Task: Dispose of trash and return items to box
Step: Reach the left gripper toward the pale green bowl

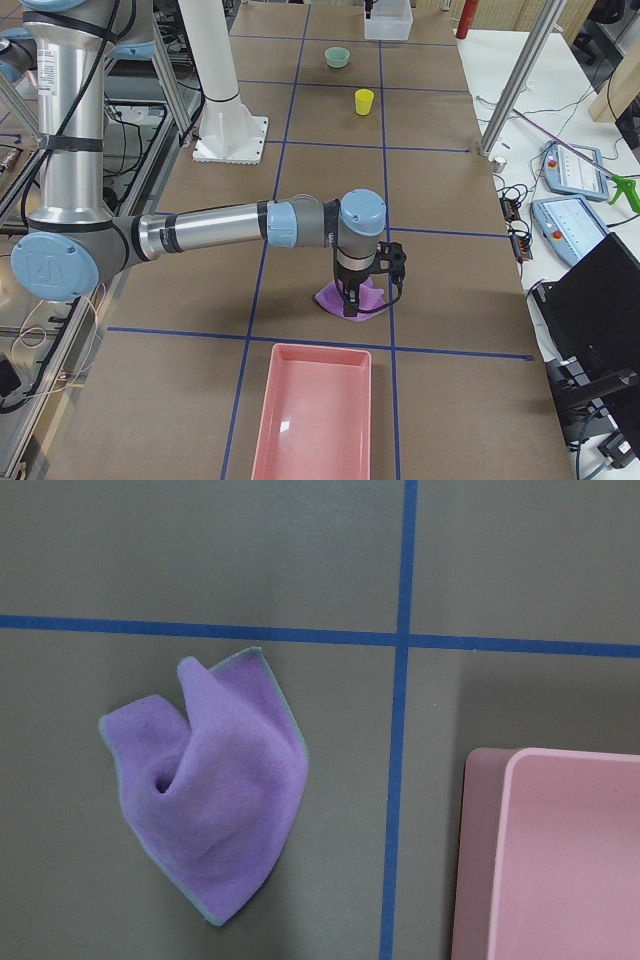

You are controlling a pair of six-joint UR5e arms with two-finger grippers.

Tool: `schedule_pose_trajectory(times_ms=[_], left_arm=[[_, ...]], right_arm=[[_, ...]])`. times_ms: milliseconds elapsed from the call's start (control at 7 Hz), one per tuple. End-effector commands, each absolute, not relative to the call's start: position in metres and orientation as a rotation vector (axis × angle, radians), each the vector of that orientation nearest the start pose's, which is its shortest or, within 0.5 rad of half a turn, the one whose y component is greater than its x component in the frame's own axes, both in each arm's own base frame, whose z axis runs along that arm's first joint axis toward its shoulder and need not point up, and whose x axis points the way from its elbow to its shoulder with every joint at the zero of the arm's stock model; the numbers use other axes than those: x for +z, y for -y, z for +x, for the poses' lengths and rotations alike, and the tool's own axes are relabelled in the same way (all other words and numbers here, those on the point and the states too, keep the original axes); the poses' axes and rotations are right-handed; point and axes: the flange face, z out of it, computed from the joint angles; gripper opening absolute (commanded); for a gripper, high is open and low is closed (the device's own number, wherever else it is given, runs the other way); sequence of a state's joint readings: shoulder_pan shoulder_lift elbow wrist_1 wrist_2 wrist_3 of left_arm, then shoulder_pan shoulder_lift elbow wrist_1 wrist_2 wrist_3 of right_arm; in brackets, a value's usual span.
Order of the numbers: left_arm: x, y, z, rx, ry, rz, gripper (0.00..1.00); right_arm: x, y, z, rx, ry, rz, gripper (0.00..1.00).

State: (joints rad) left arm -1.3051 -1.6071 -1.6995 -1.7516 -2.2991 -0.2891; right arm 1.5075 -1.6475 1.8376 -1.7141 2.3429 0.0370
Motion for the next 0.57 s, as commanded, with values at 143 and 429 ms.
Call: schedule_pose_trajectory(times_ms=[143,429], left_arm=[[0.573,0.5,0.122,0.167,-0.802,0.097,0.98],[0.597,0.496,0.152,0.189,-0.832,0.138,0.97]], right_arm=[[0.576,0.458,0.026,-0.05,0.793,-0.002,1.0],[0.577,0.457,0.021,-0.057,0.794,-0.012,1.0]])
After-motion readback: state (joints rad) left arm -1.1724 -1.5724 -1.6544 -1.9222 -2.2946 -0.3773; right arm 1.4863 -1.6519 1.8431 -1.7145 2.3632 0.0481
